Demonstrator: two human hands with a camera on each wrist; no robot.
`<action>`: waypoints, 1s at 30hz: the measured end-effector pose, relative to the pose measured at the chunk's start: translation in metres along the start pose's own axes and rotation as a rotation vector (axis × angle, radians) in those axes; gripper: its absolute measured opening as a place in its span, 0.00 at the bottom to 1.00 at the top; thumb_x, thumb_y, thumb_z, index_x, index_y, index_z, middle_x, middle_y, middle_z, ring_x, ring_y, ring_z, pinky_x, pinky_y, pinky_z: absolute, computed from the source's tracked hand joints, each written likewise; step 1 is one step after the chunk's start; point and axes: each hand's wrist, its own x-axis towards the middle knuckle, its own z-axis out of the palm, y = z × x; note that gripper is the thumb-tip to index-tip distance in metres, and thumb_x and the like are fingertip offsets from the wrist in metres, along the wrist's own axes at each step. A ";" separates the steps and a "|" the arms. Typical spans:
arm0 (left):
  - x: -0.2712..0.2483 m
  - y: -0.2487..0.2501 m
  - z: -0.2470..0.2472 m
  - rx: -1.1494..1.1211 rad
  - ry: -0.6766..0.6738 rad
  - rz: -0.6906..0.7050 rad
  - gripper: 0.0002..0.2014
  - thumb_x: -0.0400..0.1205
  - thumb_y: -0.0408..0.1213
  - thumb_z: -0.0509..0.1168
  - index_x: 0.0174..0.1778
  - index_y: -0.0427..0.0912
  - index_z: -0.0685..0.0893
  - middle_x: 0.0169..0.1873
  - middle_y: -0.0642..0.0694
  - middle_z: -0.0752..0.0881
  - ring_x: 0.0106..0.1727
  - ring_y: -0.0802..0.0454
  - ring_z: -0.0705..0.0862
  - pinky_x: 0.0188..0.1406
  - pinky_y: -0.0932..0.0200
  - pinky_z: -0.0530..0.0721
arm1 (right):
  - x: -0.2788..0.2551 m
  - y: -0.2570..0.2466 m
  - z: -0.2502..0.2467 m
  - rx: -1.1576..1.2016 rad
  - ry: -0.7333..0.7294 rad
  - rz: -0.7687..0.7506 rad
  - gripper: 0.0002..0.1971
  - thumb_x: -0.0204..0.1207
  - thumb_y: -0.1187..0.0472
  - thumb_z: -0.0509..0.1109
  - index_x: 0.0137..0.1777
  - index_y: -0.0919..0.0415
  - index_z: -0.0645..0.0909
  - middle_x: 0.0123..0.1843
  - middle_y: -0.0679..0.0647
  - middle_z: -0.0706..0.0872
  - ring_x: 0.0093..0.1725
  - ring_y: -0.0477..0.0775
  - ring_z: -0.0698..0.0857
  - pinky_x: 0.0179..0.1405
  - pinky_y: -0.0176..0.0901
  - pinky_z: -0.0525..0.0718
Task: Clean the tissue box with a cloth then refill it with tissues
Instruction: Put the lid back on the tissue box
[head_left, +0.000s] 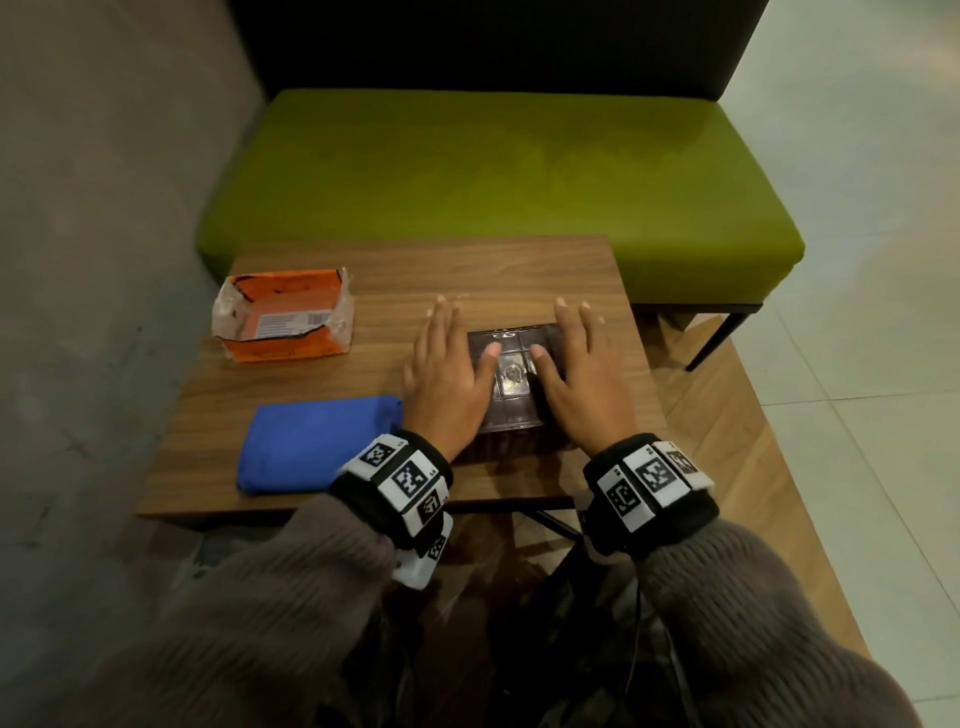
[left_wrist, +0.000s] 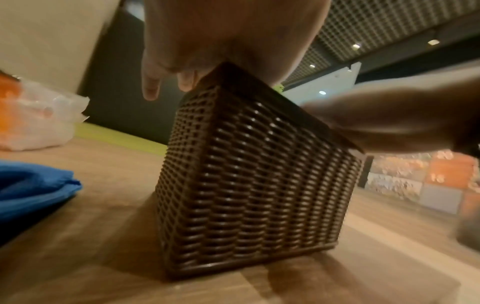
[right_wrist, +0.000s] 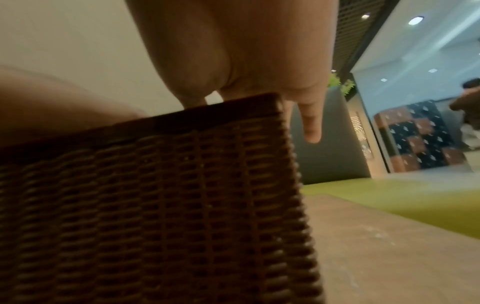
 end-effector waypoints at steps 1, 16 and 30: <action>-0.001 0.000 0.002 0.065 -0.038 0.030 0.32 0.85 0.57 0.44 0.82 0.47 0.46 0.83 0.49 0.44 0.83 0.53 0.43 0.79 0.43 0.46 | 0.000 -0.004 0.003 -0.091 -0.044 -0.042 0.30 0.86 0.45 0.54 0.86 0.49 0.51 0.87 0.58 0.52 0.86 0.60 0.51 0.81 0.63 0.55; 0.013 -0.012 -0.029 -0.340 -0.169 -0.504 0.32 0.86 0.57 0.44 0.74 0.35 0.68 0.74 0.33 0.69 0.73 0.39 0.69 0.70 0.48 0.67 | -0.006 0.006 -0.023 0.245 -0.149 0.418 0.32 0.88 0.42 0.44 0.75 0.67 0.72 0.73 0.67 0.77 0.72 0.64 0.75 0.63 0.47 0.70; -0.003 -0.016 -0.051 -0.654 -0.078 -0.204 0.10 0.79 0.49 0.66 0.43 0.47 0.76 0.52 0.46 0.84 0.58 0.49 0.83 0.59 0.44 0.83 | -0.020 -0.008 -0.029 0.788 0.068 0.328 0.25 0.80 0.47 0.68 0.73 0.54 0.66 0.54 0.43 0.78 0.59 0.49 0.83 0.62 0.53 0.85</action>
